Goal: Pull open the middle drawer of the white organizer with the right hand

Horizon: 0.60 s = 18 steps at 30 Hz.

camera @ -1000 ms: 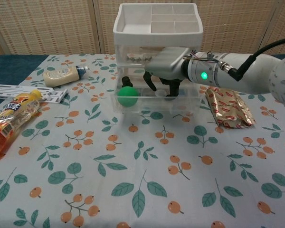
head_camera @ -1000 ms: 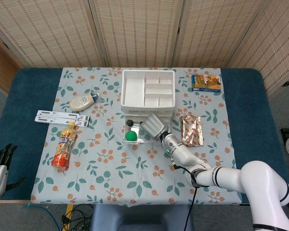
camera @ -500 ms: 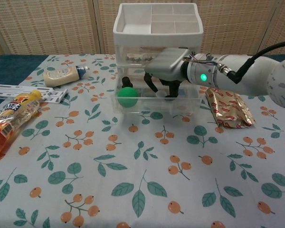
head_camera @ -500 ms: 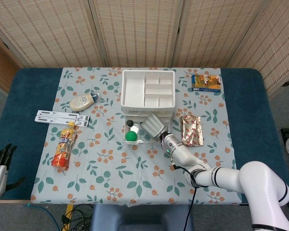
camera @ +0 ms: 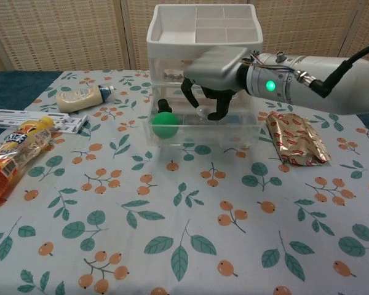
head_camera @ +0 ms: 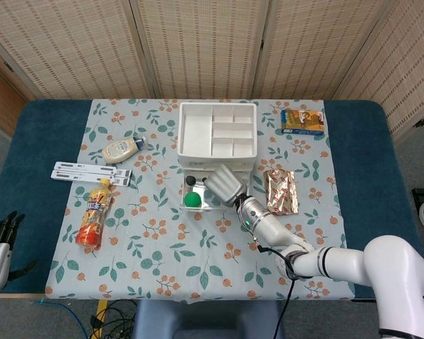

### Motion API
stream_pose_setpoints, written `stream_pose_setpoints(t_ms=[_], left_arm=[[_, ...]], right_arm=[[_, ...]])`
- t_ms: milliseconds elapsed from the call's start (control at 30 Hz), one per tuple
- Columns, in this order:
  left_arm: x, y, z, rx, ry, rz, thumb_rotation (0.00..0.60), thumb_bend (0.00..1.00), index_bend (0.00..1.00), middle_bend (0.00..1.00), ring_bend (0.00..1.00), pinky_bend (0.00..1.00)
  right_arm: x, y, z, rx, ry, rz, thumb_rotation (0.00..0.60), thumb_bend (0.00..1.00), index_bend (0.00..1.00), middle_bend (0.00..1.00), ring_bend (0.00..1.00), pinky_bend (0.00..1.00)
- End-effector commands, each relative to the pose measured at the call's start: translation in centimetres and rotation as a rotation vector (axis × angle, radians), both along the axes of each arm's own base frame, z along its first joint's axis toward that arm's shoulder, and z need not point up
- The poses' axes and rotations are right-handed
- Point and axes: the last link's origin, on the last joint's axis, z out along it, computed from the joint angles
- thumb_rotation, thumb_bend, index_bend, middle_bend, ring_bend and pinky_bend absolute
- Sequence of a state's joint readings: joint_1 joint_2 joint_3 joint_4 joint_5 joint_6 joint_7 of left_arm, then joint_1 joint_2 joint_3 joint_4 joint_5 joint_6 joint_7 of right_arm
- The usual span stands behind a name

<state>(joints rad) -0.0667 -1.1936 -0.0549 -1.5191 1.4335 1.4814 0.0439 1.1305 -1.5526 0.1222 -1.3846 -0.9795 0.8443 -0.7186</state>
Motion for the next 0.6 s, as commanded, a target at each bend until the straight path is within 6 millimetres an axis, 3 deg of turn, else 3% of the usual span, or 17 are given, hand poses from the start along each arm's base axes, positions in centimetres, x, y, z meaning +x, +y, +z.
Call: stream_pose_setpoints(t_ms=[33,200,333,600], left_arm=[[0.1,0.0,0.0,-0.002,0.0,-0.003,0.6,0.14,0.08,0.07,0.11,0.11],[0.4,0.1,-0.2,-0.008,0.001,-0.014,0.6,0.14,0.08,0.07,0.11,0.11],[0.7,0.3,-0.2,-0.012,0.004,-0.026,0.6,0.14,0.08,0.07,0.11,0.11],[1.4,0.5,-0.5,-0.021,0.0,-0.045,0.6,0.14,0.08,0.07,0.11,0.11]], right_arm=[[0.0,1.1,3.0,-0.029,-0.079,0.013,0.6,0.35,0.49,1.0,1.0,1.0],[-1.2,3.3,5.9,-0.031,-0.137,0.011,0.6,0.36,0.49,1.0,1.0,1.0],[-3.4,5.8,7.4,-0.013,-0.161,0.003,0.6,0.36,0.49,1.0,1.0,1.0],[-8.5,9.2,7.9,0.007,-0.161,-0.009,0.6,0.36,0.49,1.0,1.0,1.0]])
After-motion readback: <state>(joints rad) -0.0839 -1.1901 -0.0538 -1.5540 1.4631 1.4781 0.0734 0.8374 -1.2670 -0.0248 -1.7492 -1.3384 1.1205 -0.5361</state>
